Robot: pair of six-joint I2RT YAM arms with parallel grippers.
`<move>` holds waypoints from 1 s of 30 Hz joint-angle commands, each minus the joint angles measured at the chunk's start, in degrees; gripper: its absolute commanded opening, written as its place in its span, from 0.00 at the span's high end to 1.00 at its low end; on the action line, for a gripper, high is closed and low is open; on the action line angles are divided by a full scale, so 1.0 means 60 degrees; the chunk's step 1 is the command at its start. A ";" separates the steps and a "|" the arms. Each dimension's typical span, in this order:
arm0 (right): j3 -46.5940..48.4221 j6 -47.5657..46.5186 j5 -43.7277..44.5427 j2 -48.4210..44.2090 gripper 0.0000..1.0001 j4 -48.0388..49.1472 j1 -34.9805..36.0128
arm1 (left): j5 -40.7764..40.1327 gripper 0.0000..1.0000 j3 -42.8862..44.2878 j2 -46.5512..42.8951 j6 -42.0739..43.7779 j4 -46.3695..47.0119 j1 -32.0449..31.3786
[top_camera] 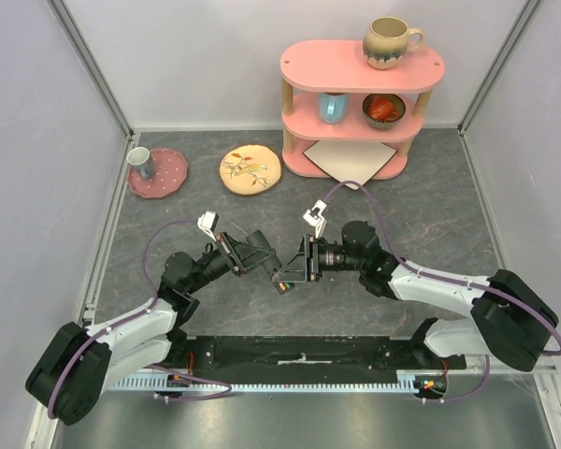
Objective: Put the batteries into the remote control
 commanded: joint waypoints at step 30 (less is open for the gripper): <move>0.1698 -0.2019 -0.0712 -0.1729 0.30 -0.3726 -0.1623 | -0.0070 0.98 0.0020 -0.0235 0.0204 0.0264 -0.0019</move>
